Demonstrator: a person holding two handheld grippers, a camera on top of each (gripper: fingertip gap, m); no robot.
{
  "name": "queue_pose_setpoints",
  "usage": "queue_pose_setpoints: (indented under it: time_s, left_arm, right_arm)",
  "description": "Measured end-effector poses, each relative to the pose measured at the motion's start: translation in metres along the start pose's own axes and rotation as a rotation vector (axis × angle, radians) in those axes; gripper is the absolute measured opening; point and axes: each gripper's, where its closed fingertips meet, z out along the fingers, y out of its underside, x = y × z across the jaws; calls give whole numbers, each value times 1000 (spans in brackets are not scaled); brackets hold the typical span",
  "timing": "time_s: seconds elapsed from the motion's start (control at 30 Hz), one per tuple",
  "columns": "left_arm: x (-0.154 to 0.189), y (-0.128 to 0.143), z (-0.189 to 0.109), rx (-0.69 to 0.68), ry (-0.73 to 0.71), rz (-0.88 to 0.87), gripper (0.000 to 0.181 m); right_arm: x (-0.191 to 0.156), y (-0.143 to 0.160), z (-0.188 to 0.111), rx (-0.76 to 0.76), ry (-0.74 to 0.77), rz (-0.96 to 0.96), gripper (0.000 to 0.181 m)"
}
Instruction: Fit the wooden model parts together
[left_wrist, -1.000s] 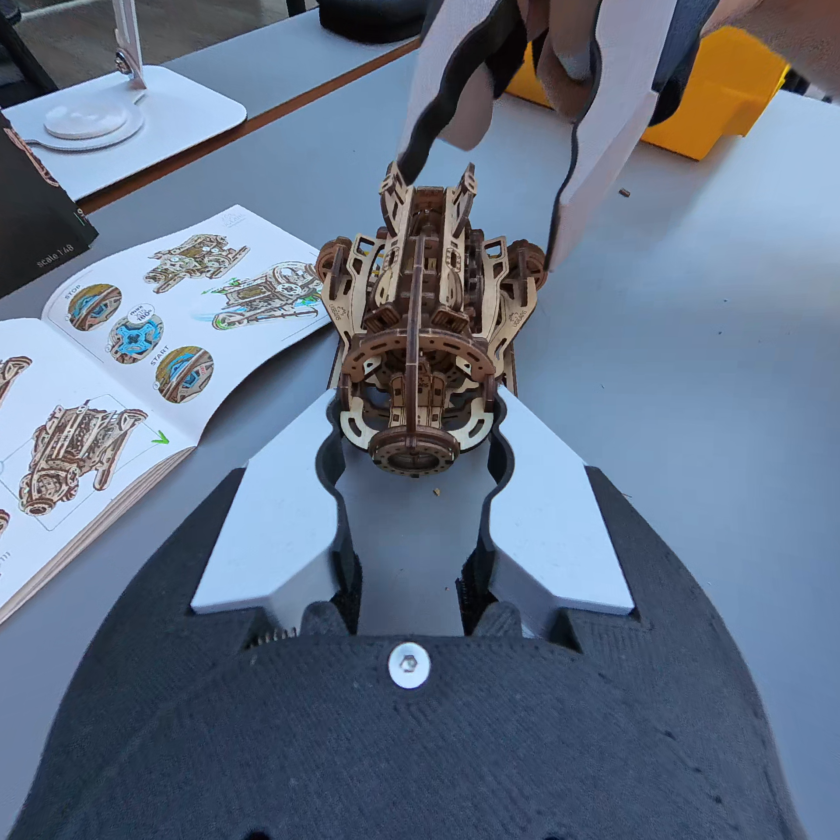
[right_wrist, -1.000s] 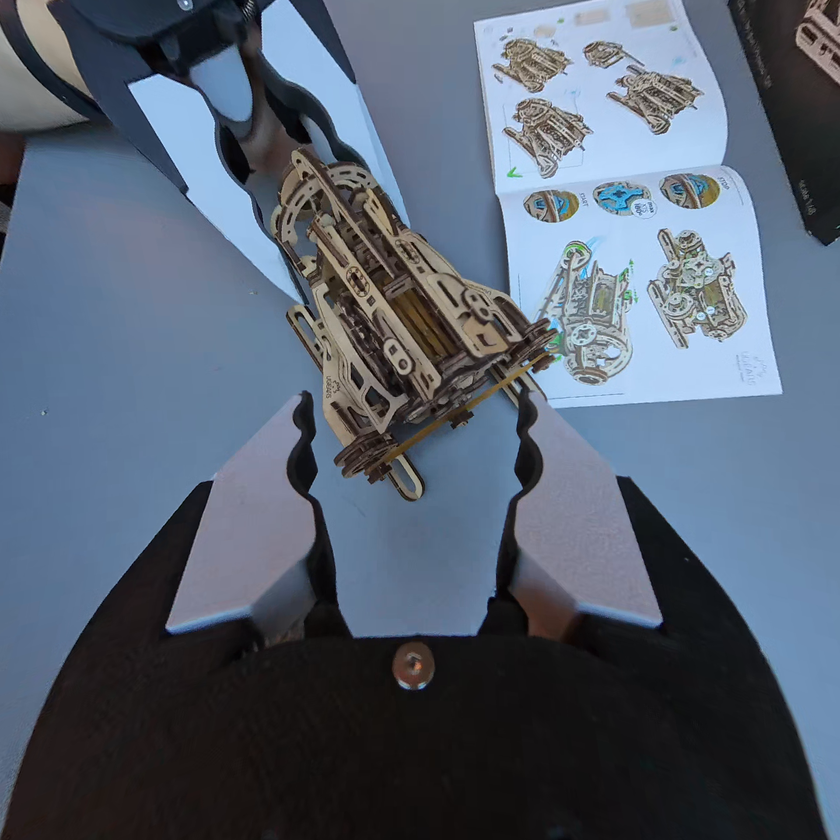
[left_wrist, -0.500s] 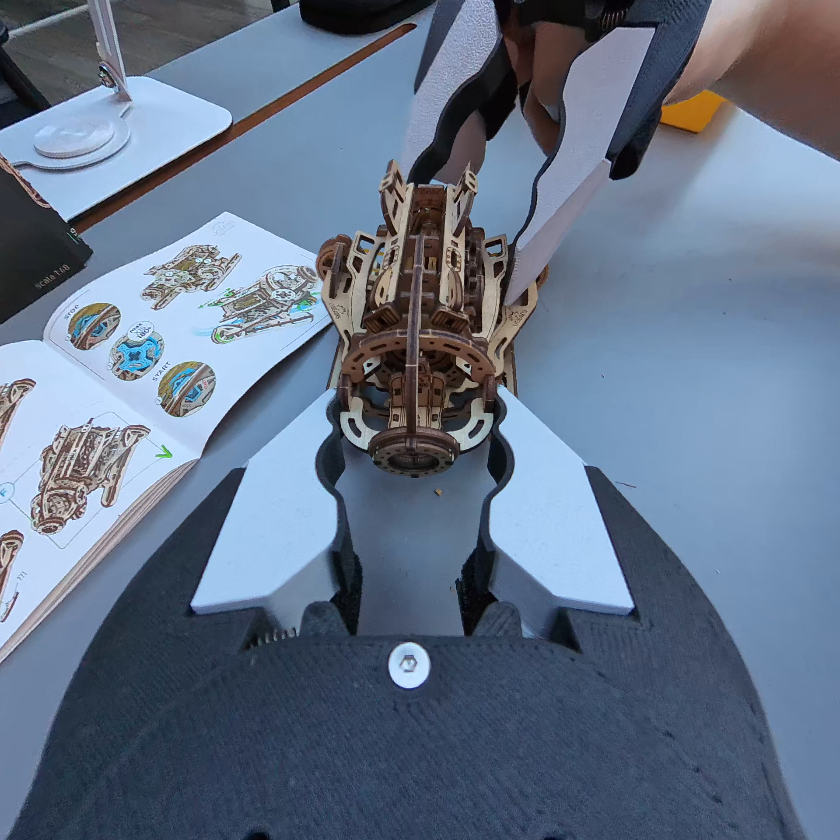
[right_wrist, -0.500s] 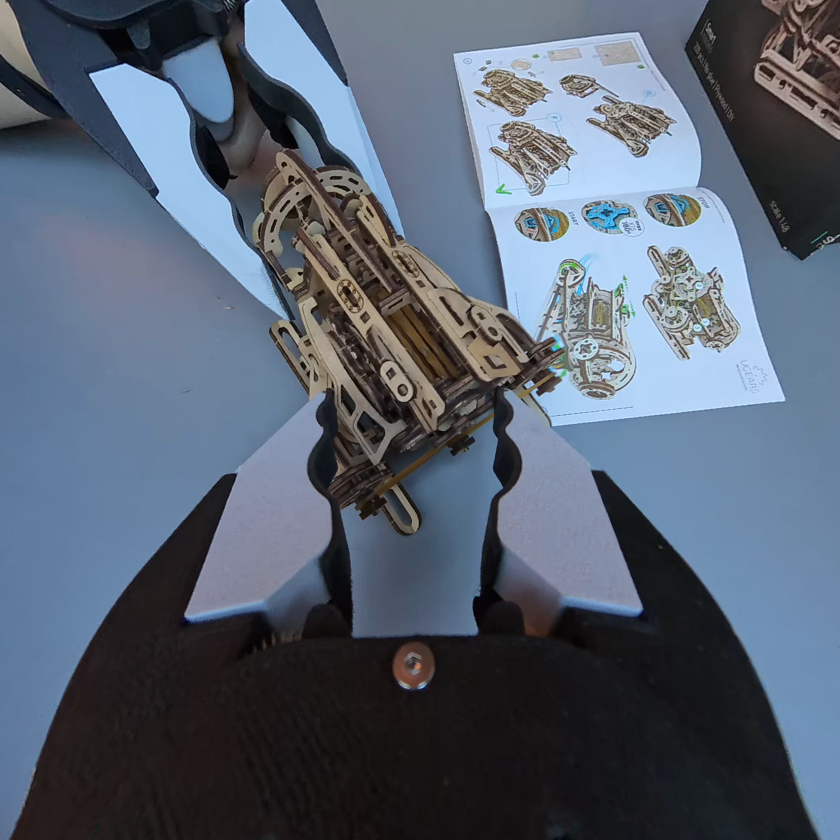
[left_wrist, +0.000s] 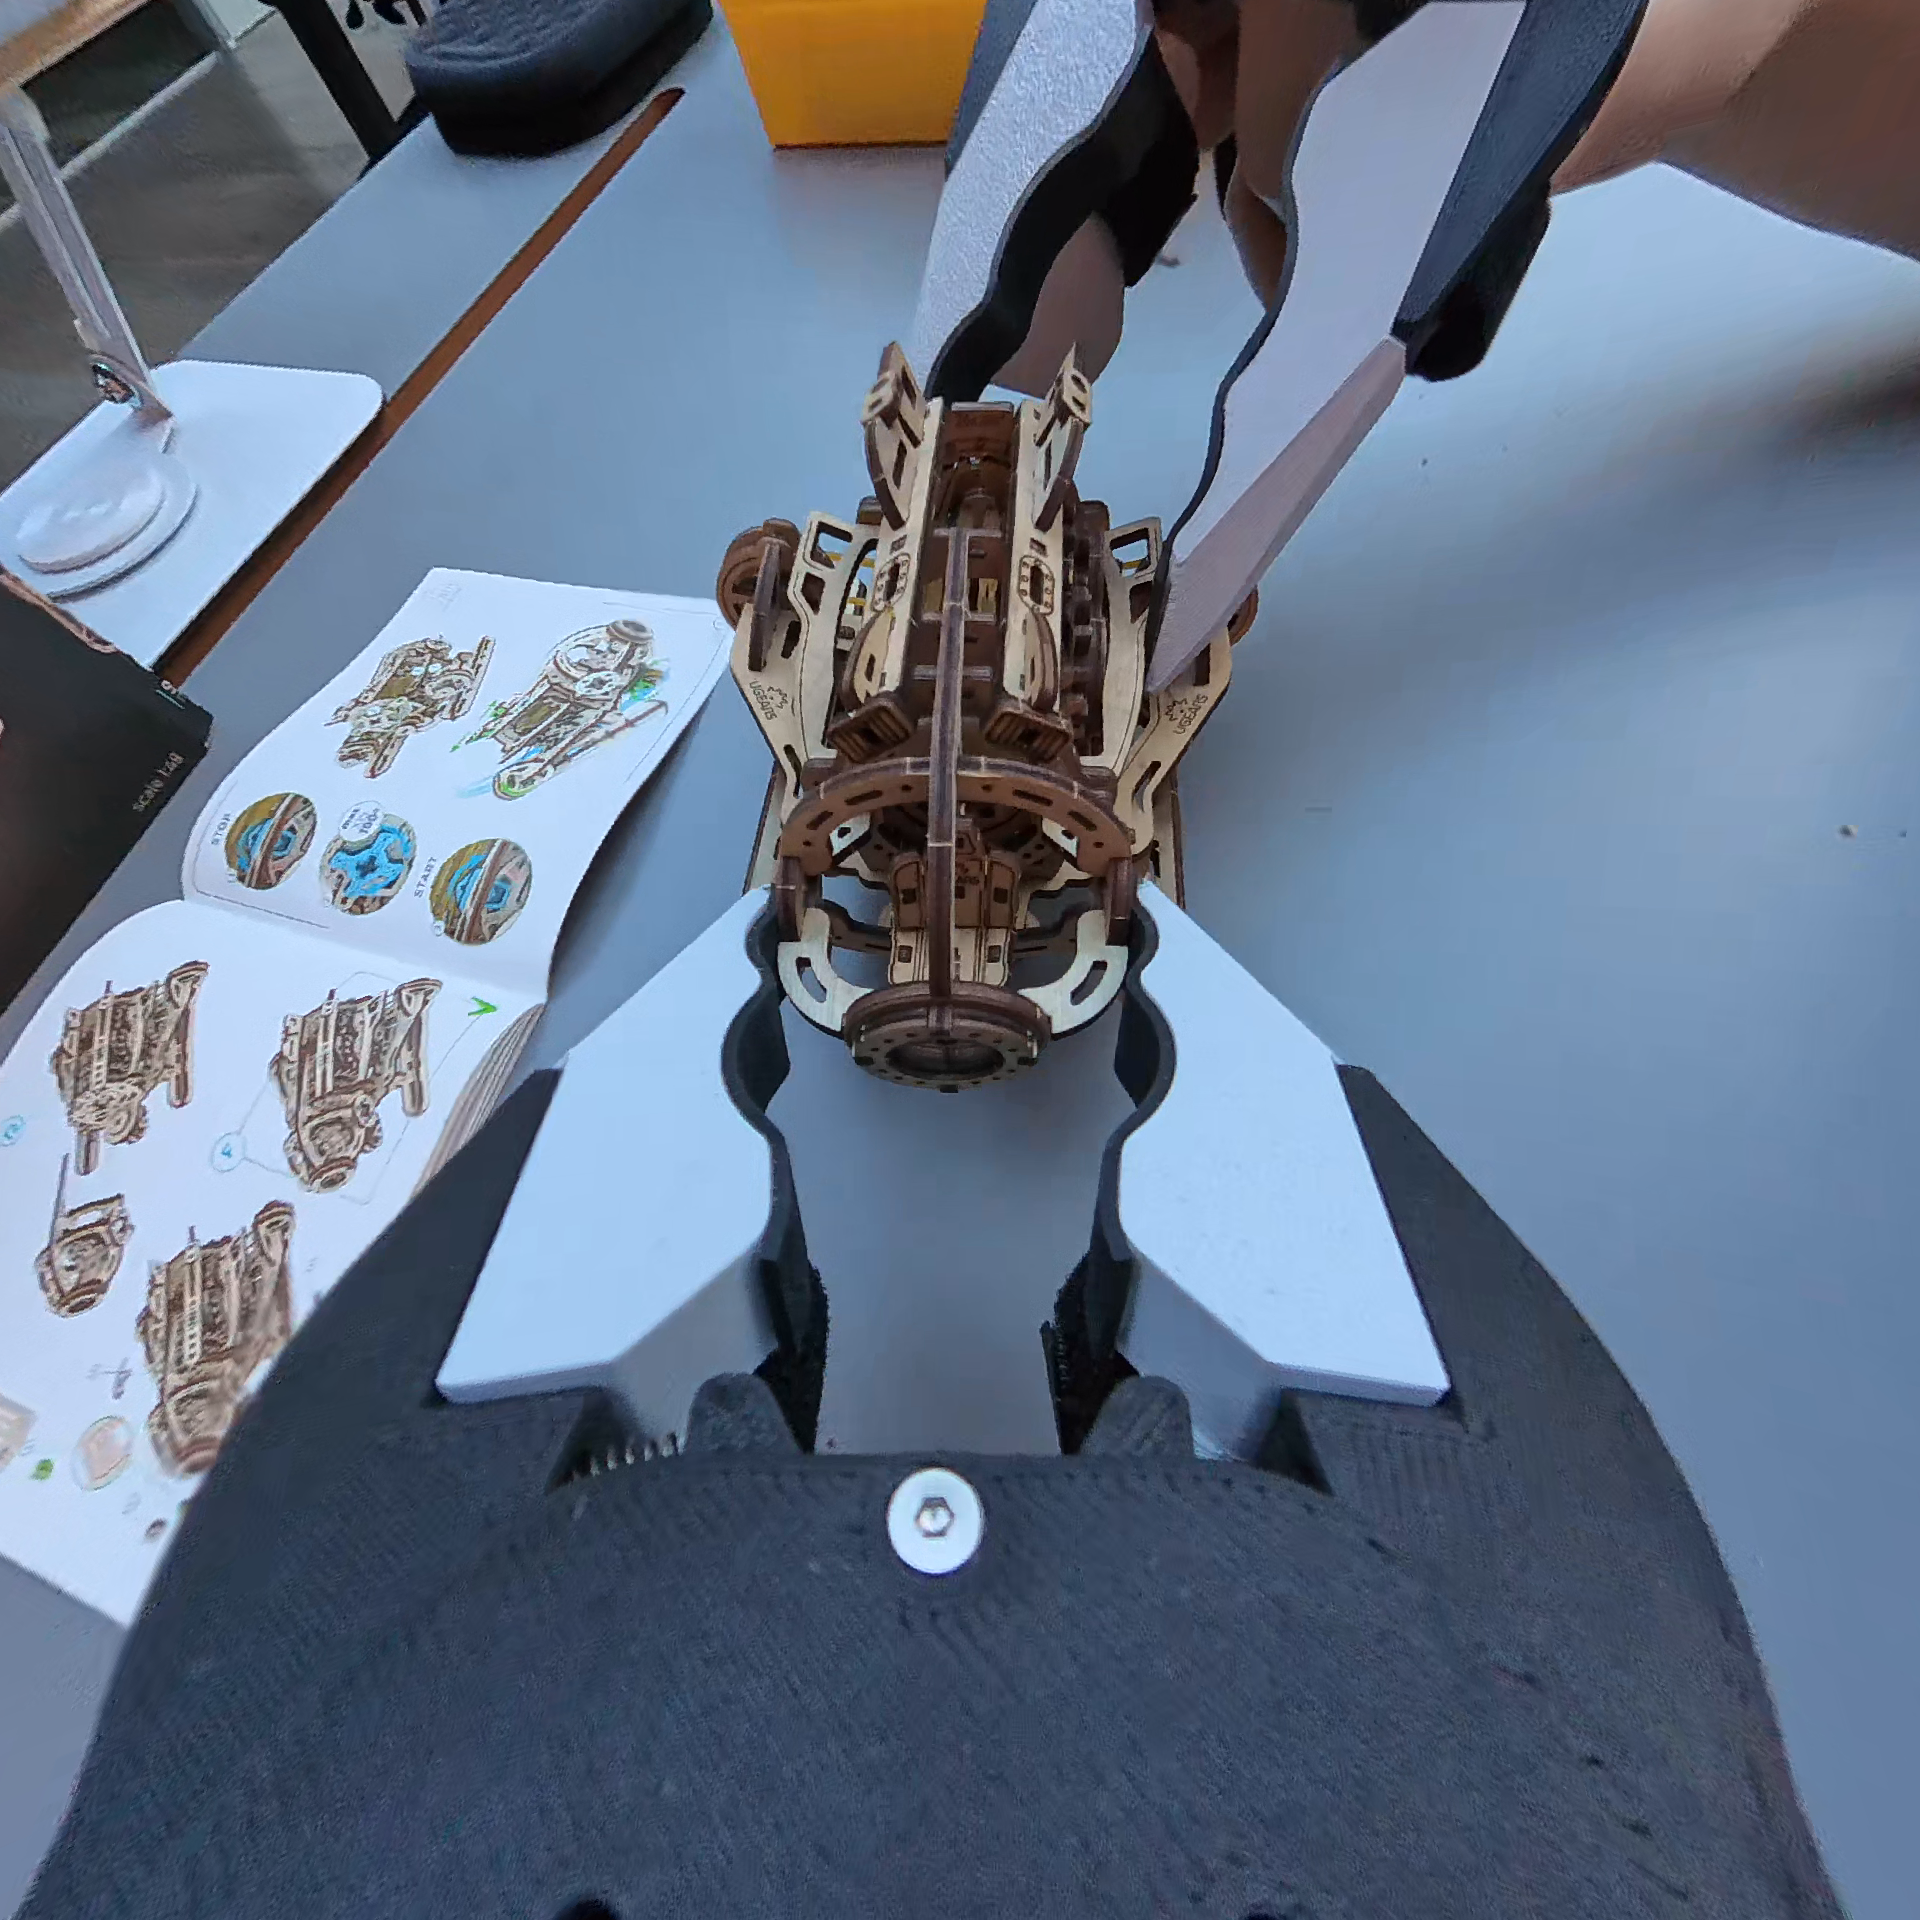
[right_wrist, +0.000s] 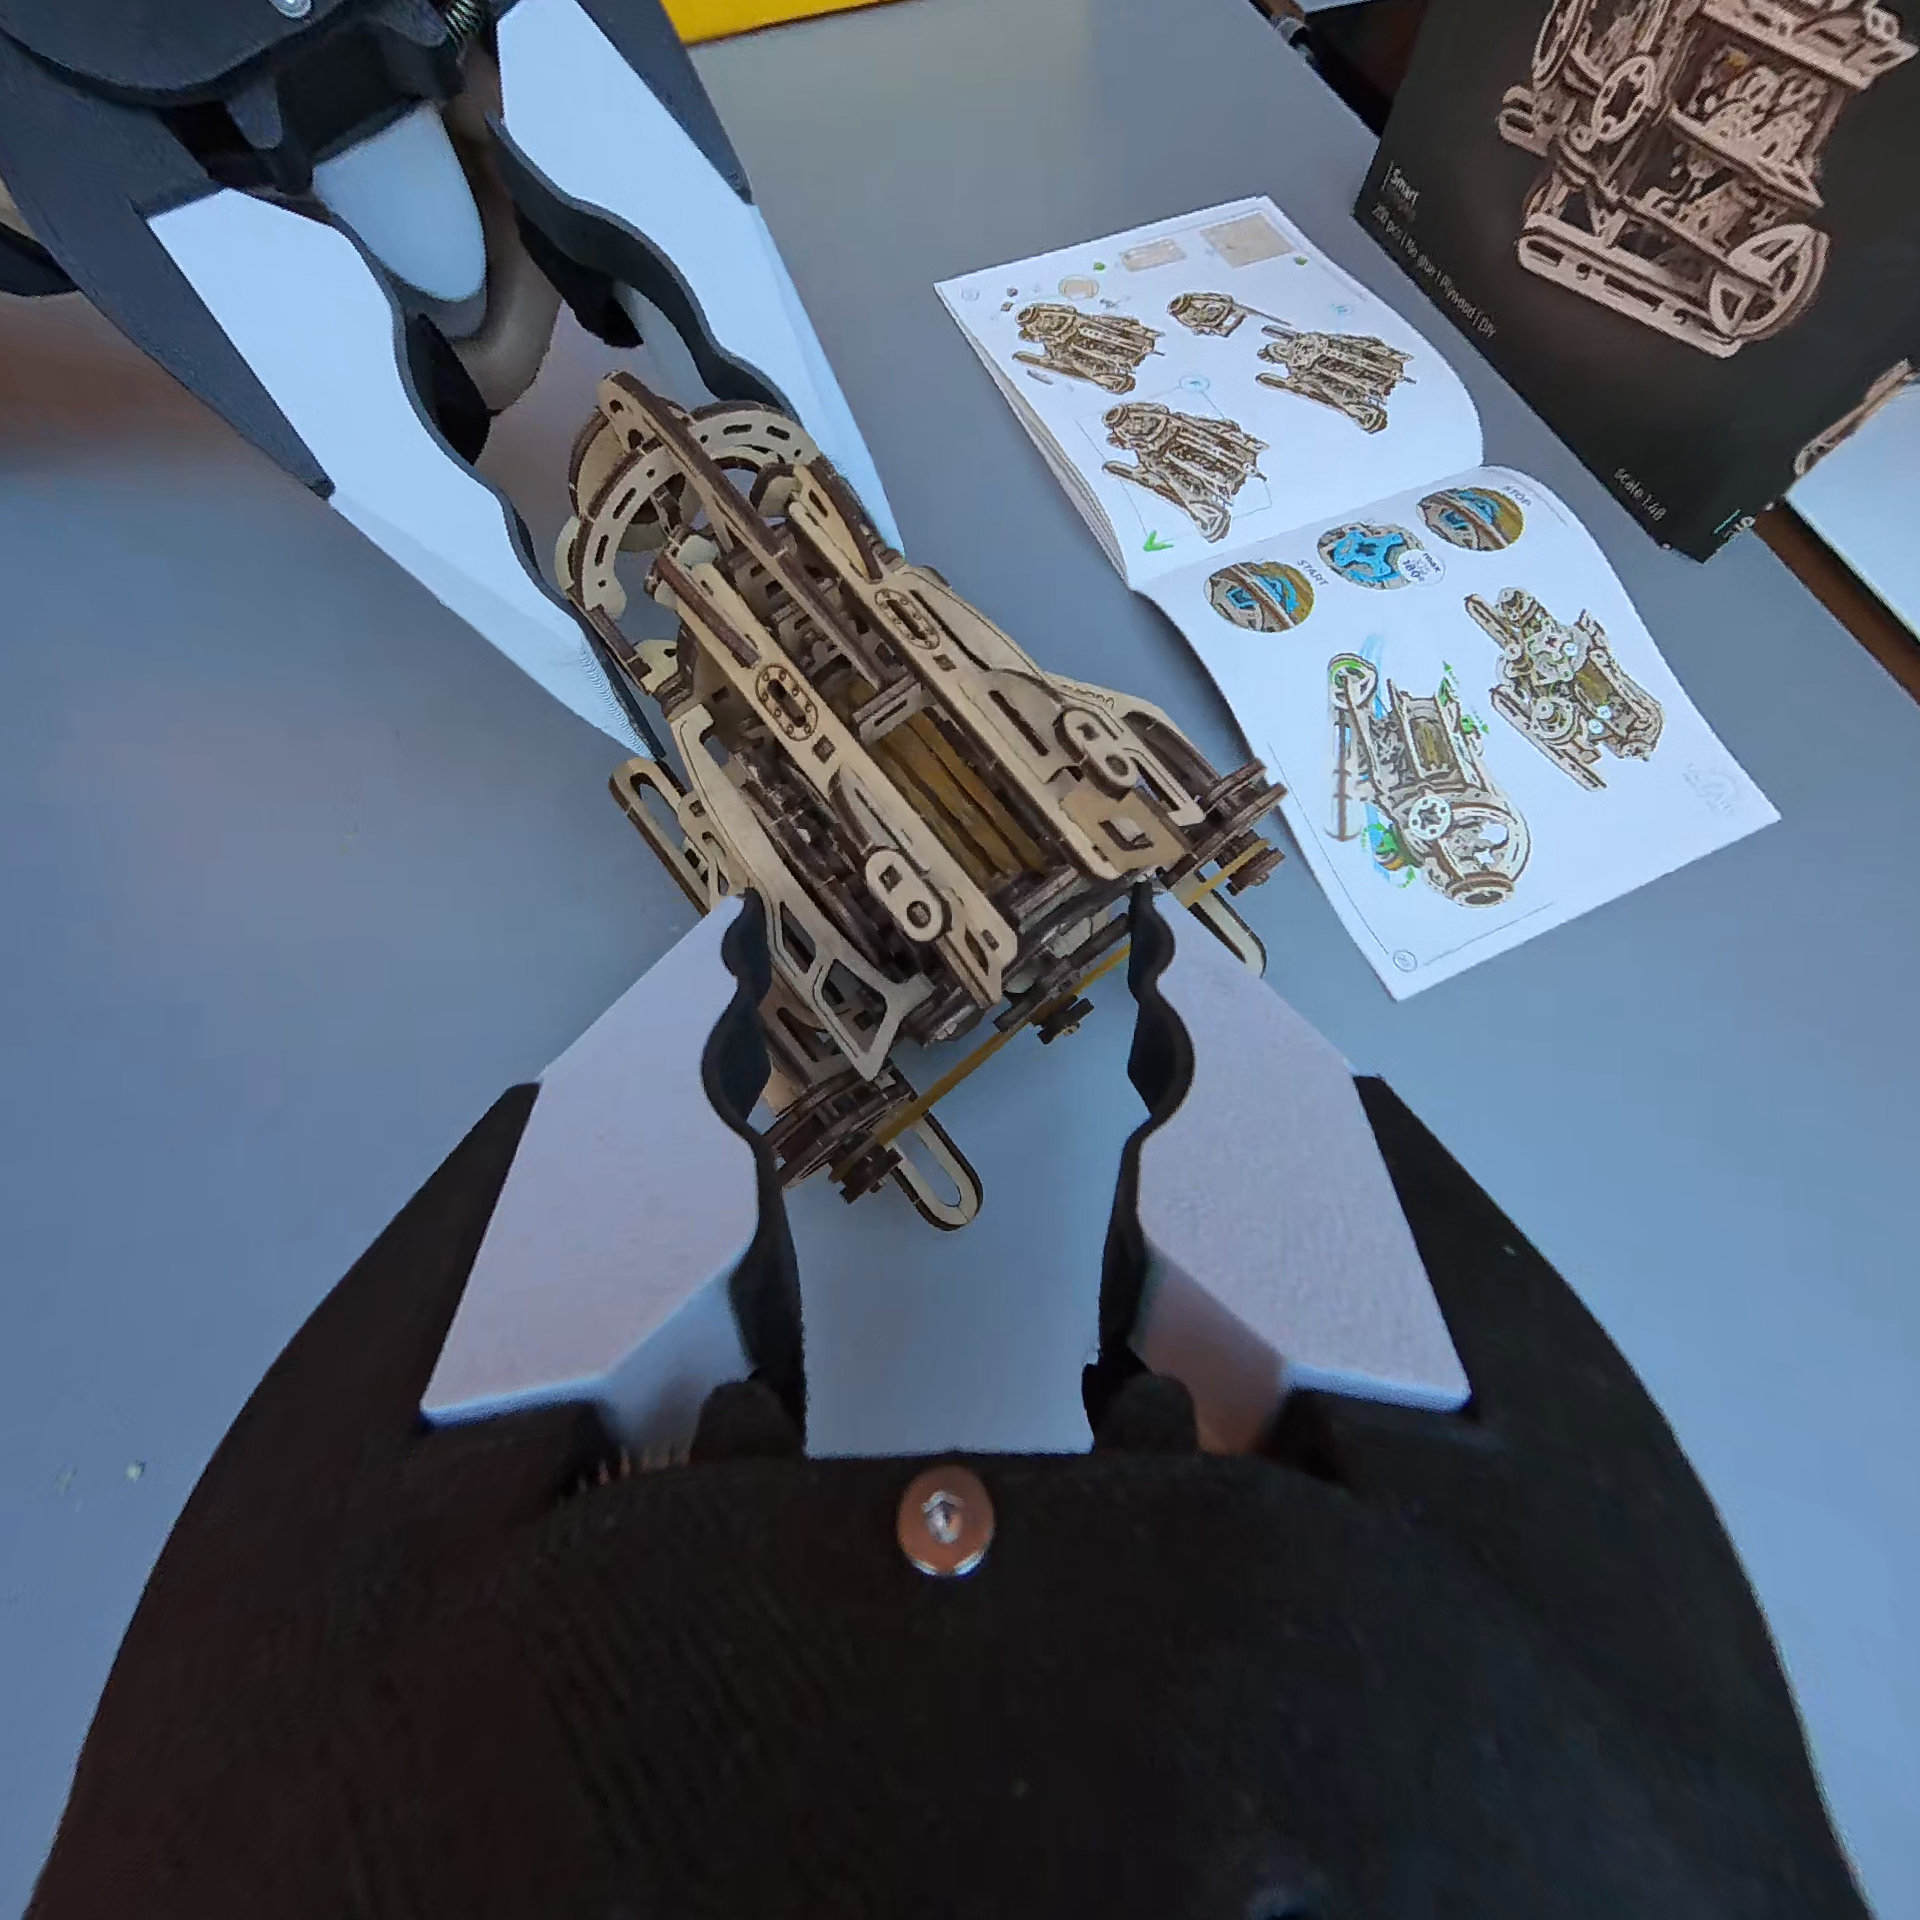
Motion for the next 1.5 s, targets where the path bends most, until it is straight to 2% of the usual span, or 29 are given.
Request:
queue_pose_setpoints:
  time_s: [0.03,0.23,0.43,0.6,0.83,1.5]
  left_arm:
    - [-2,4,-5,-8,5,16,61]
    - [-10,30,-24,-42,22,22,61]
    - [-18,33,-37,33,-18,-53,61]
    - [-23,38,-37,45,-37,-69,61]
    - [-22,41,-31,30,-60,-57,61]
    - [-13,47,-33,22,-53,-95,61]
  right_arm:
    - [-3,-3,4,0,14,9,69]
    - [-17,-13,31,-17,37,10,69]
    - [-17,-24,46,-31,-63,5,69]
    - [-13,-25,52,-45,-75,-25,69]
    - [-10,-20,54,-46,-73,-76,69]
    - [-19,-20,52,-41,-86,-66,70]
